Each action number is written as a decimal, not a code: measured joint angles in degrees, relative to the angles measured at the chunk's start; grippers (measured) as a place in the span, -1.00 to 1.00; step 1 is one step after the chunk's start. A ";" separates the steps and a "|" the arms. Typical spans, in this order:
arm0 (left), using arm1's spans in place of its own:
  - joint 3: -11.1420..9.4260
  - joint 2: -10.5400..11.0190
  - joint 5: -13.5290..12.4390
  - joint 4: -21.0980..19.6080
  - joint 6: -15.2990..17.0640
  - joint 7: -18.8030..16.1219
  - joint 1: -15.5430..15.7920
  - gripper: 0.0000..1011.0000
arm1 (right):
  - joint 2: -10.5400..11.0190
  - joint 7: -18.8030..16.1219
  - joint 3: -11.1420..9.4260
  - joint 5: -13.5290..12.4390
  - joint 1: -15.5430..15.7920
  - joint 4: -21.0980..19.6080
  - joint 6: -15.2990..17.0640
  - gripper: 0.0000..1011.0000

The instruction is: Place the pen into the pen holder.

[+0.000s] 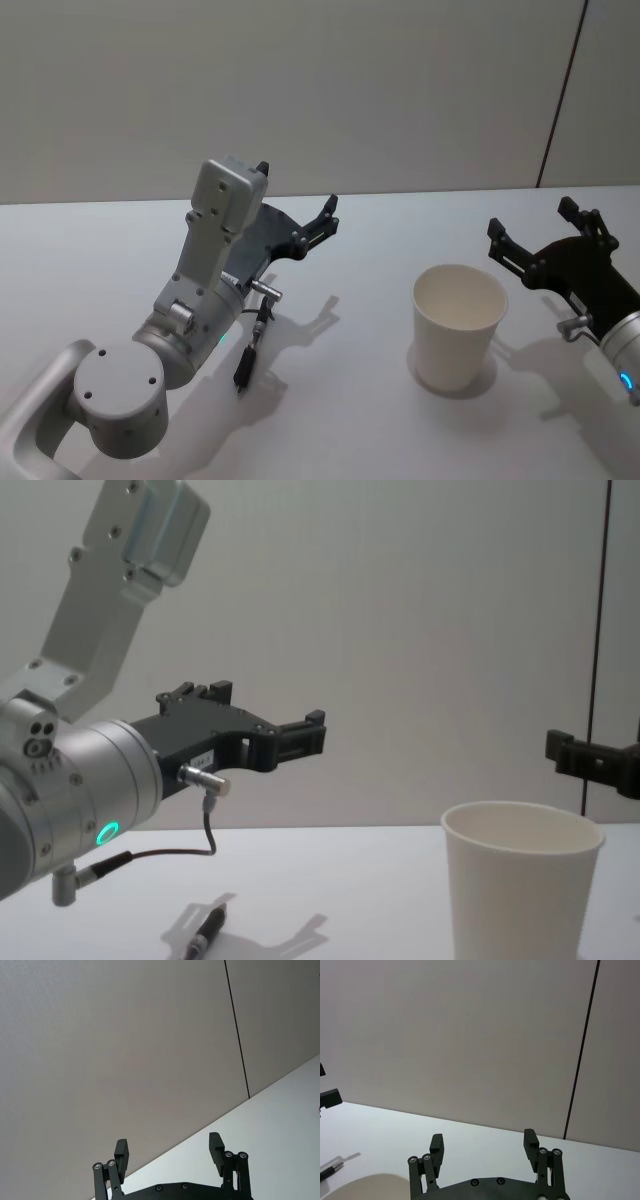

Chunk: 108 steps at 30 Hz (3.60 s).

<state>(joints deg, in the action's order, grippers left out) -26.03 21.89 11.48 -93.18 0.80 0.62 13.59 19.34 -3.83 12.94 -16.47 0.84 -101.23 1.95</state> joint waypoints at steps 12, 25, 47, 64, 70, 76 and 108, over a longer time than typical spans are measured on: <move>0.00 0.00 0.01 0.00 0.00 0.00 0.00 0.98 | 0.00 0.00 0.00 0.00 0.00 0.00 0.00 0.98; 0.00 0.00 0.00 0.00 0.00 0.00 0.00 0.98 | 0.00 0.00 0.00 0.00 0.00 0.00 0.00 0.98; 0.00 0.00 0.00 0.00 0.00 0.00 0.00 0.98 | 0.00 0.00 0.00 0.00 0.00 0.00 0.00 0.98; 0.00 0.00 0.00 0.00 0.00 0.00 0.00 0.98 | 0.00 0.00 0.00 0.00 0.00 0.00 0.00 0.98; 0.00 0.00 0.01 0.00 0.00 0.00 0.00 0.98 | 0.15 0.00 -0.16 0.04 -0.10 -0.04 0.59 0.98; 0.00 0.00 0.01 0.00 0.00 0.00 0.00 0.98 | 1.29 0.00 -1.25 0.08 -0.55 -0.60 3.17 0.98; 0.00 0.00 0.01 0.00 0.00 0.00 0.00 0.98 | 12.02 1.42 -12.31 -14.44 -10.71 1.22 36.36 0.98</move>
<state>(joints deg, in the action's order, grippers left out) -26.02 21.90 11.48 -93.18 0.80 0.63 13.59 31.35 -2.41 0.63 -30.91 -9.87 -100.01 38.31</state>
